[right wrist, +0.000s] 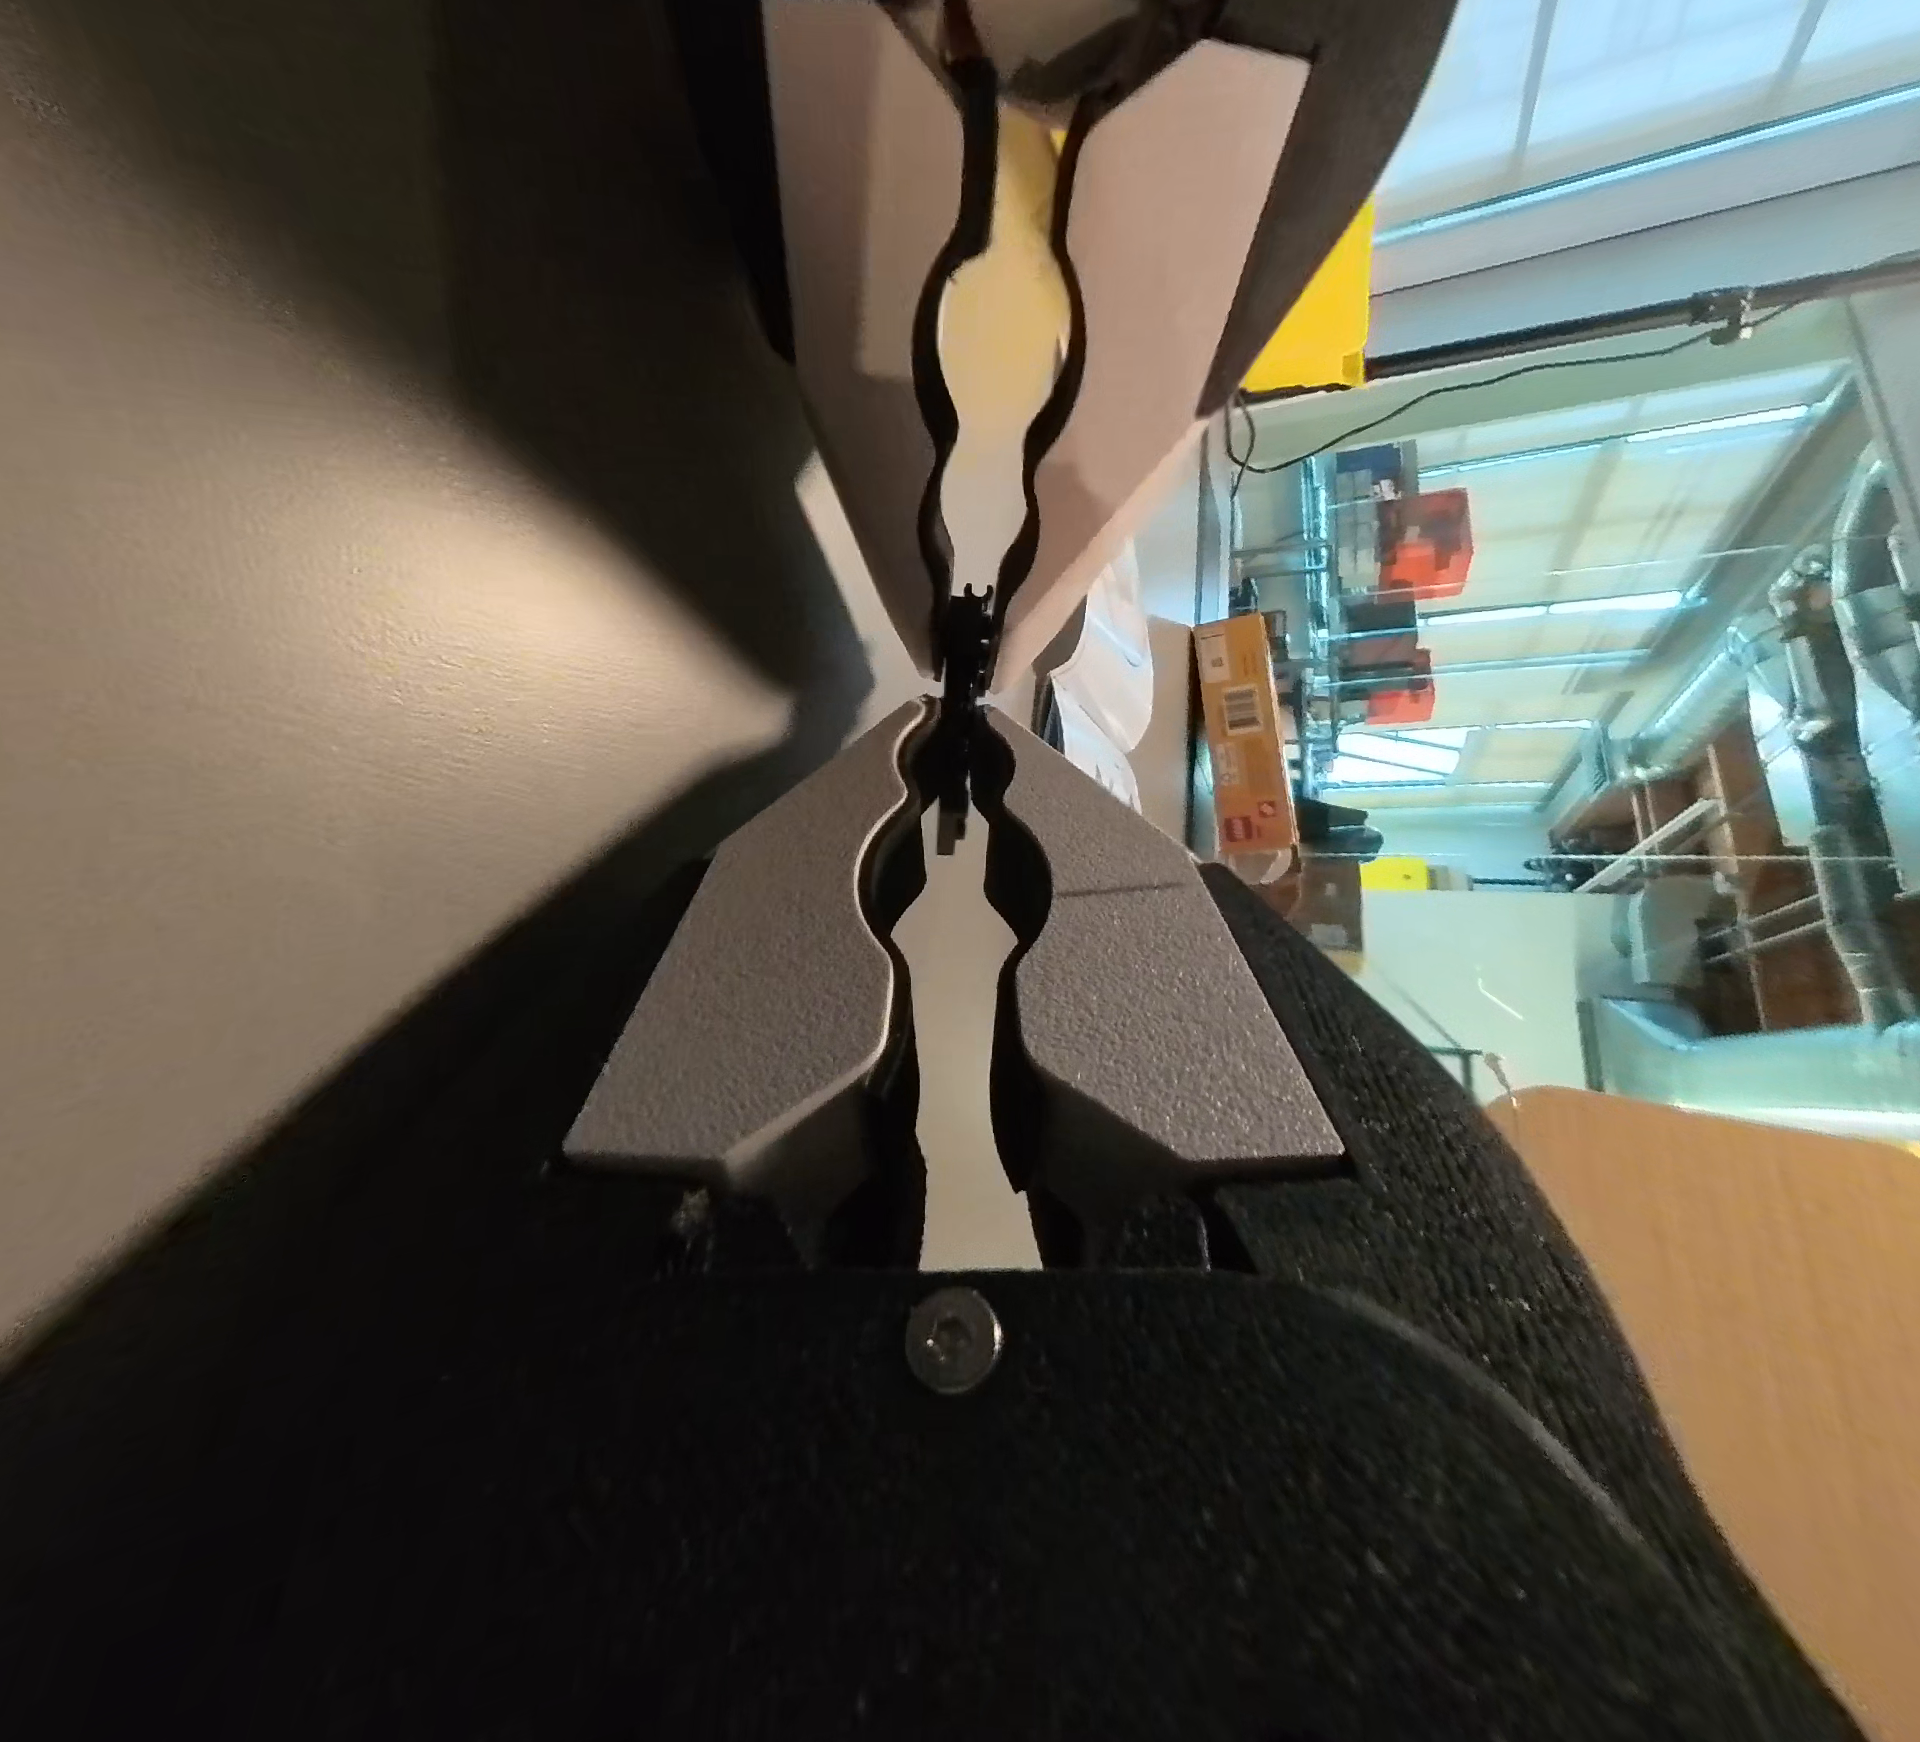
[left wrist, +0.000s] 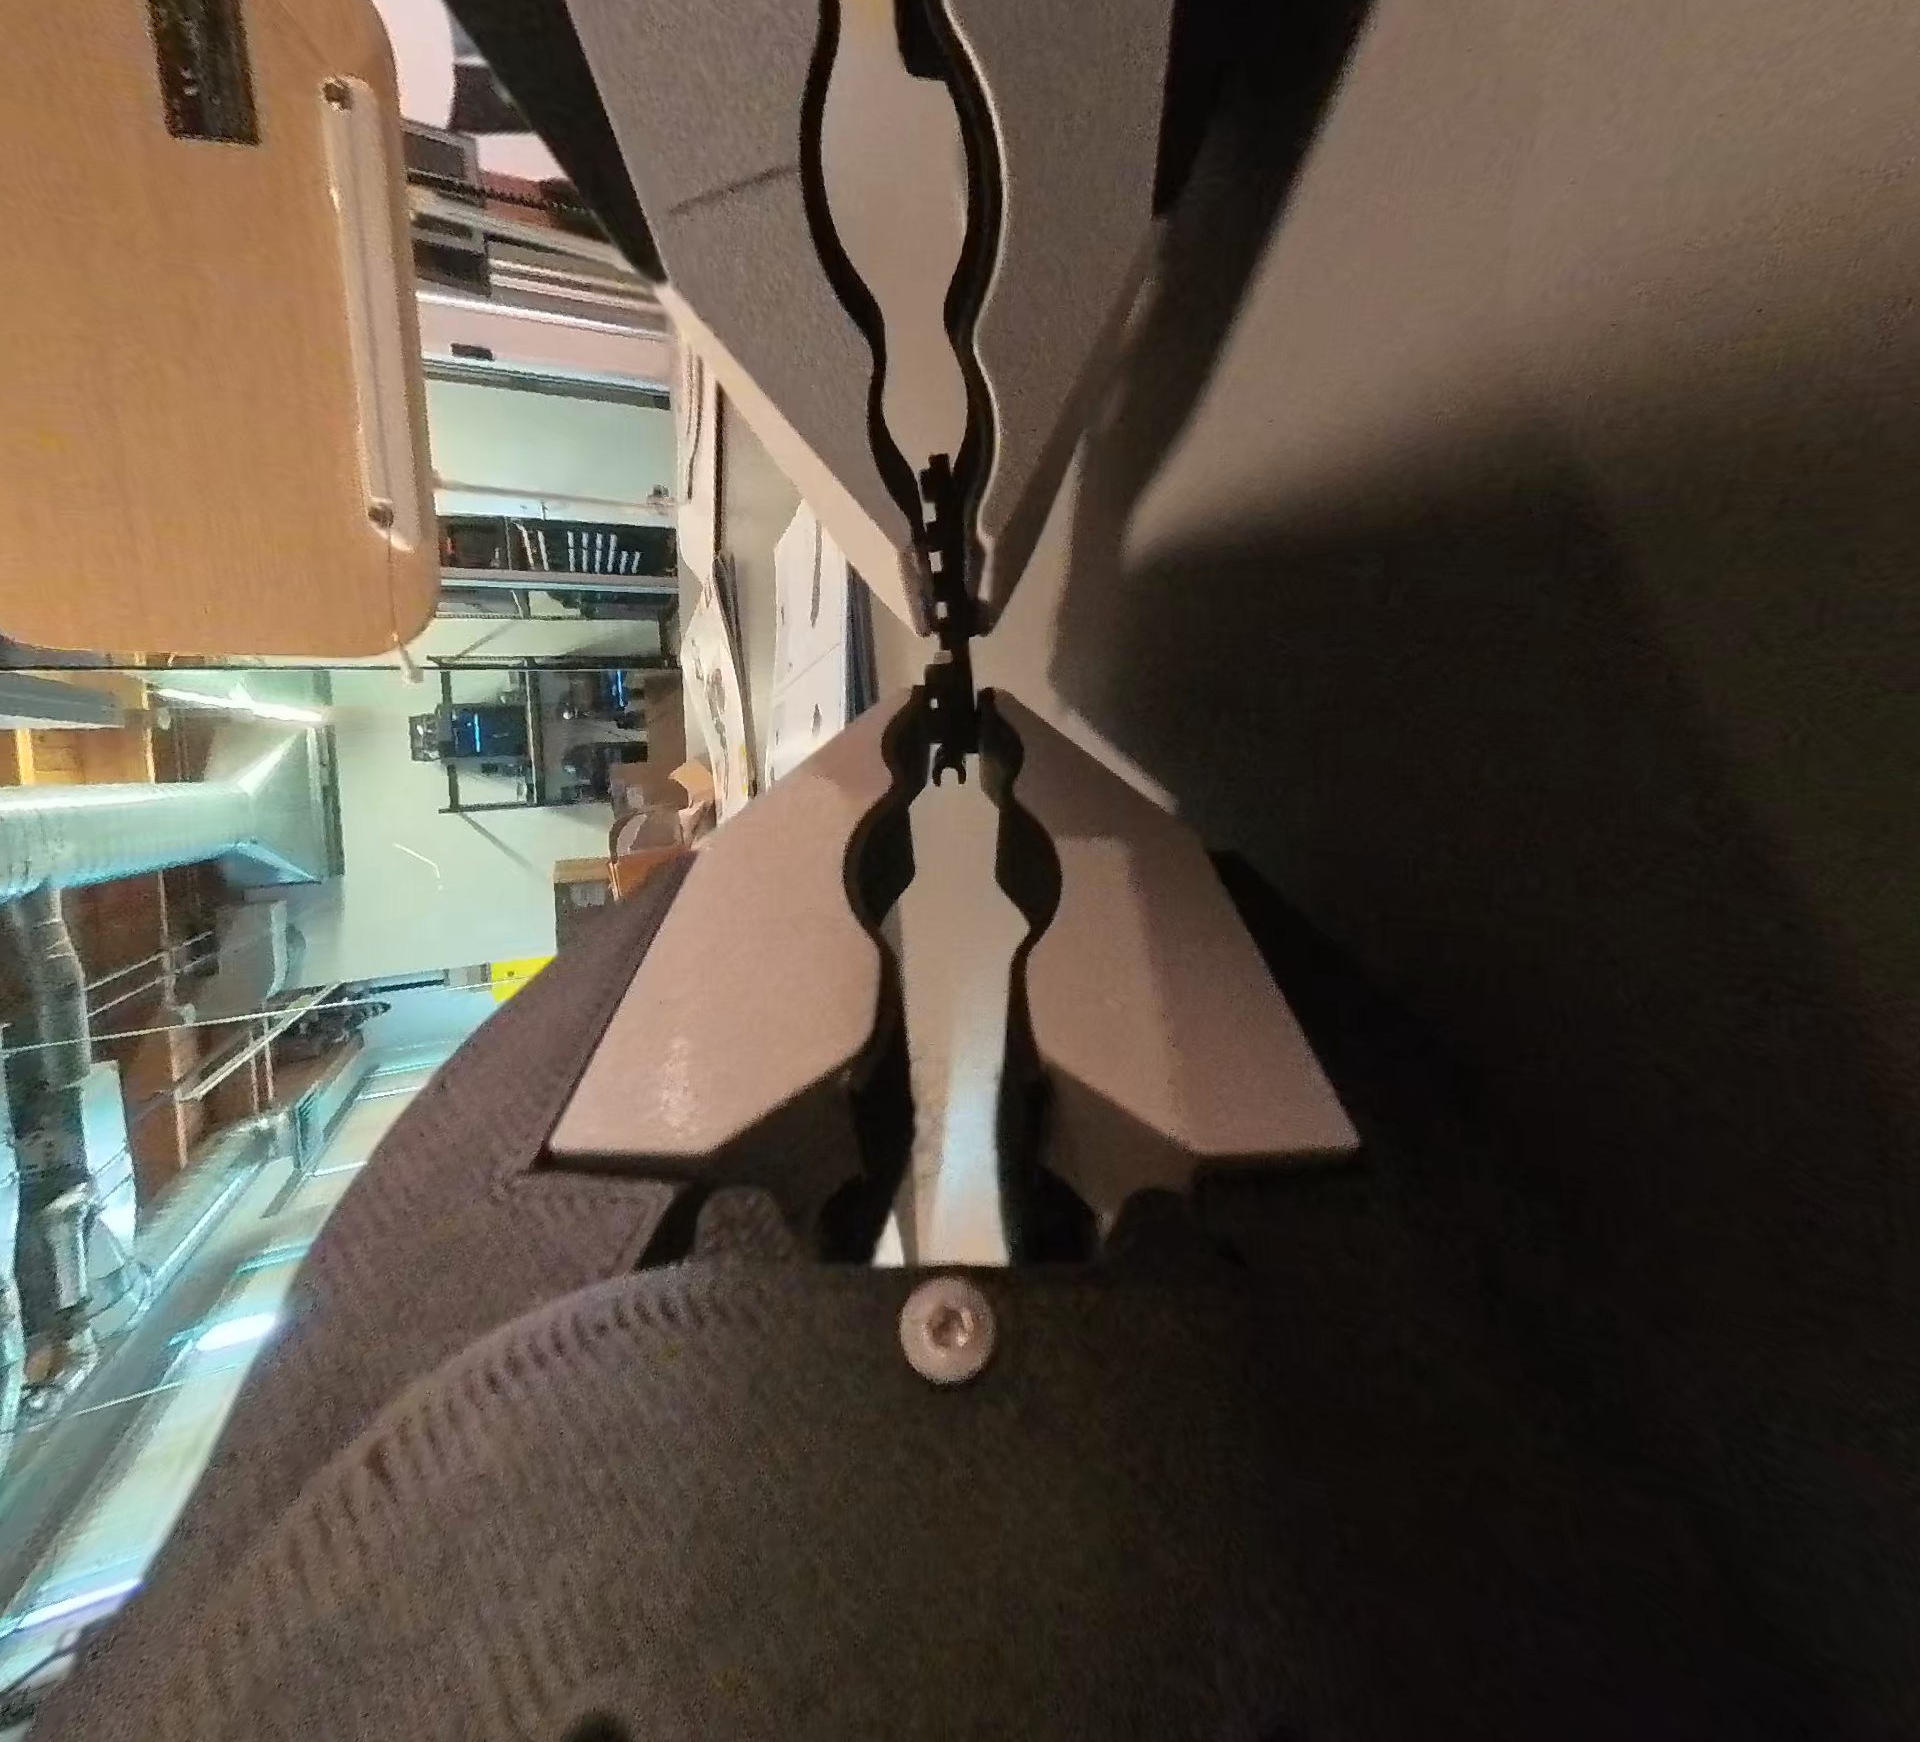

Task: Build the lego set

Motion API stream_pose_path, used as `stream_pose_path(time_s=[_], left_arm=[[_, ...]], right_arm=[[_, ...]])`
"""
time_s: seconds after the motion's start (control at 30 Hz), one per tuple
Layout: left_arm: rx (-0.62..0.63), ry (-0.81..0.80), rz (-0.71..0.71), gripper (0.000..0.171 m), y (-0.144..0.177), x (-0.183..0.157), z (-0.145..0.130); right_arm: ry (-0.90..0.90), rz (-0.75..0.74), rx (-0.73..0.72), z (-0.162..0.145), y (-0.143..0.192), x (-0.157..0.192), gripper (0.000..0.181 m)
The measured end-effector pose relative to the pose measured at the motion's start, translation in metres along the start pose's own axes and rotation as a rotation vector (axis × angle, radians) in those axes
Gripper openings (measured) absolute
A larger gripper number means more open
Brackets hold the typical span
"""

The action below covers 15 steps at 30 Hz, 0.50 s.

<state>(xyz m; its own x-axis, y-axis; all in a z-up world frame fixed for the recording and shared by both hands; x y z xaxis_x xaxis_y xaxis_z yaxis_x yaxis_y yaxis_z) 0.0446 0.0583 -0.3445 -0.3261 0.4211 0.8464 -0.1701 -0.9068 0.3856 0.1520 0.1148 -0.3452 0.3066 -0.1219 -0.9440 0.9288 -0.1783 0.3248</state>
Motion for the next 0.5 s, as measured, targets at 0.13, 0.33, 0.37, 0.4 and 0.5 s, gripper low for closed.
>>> stream_pose_path(time_s=[0.13, 0.33, 0.37, 0.4, 0.5], left_arm=[[0.008, -0.012, 0.069, 0.017, -0.0036, -0.0024, -0.0014], [-0.007, -0.110, 0.092, 0.011, -0.0041, -0.0063, -0.0009], [-0.004, -0.126, 0.094, 0.011, -0.0040, -0.0062, -0.0005], [0.001, -0.130, 0.082, 0.010, -0.0043, -0.0062, -0.0004], [0.039, -0.088, 0.029, 0.008, -0.0017, -0.0030, 0.0015]], right_arm=[[-0.005, 0.007, -0.007, -0.0002, -0.0001, 0.0002, 0.002], [0.034, -0.014, -0.016, 0.0032, 0.0015, -0.0004, 0.002], [0.050, -0.013, -0.011, 0.0036, 0.0017, 0.0001, 0.002], [0.061, -0.009, -0.009, 0.0040, 0.0015, 0.0012, 0.002], [0.079, -0.014, -0.005, 0.0058, 0.0006, 0.0016, 0.002]])
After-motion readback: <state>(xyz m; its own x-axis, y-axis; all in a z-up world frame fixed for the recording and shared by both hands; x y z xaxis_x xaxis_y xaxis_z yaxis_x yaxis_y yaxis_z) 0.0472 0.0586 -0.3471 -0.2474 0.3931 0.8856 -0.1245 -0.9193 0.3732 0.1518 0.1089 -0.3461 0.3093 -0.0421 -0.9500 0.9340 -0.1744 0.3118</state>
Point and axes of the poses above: each gripper's, where its closed fingertips meet, y back along the fingers, z out of its top, x = y × z across the jaws, the point moved 9 cm from there along y, back along the fingers, and after that the axes turned 12 degrees about y, right-handed, at the moved point
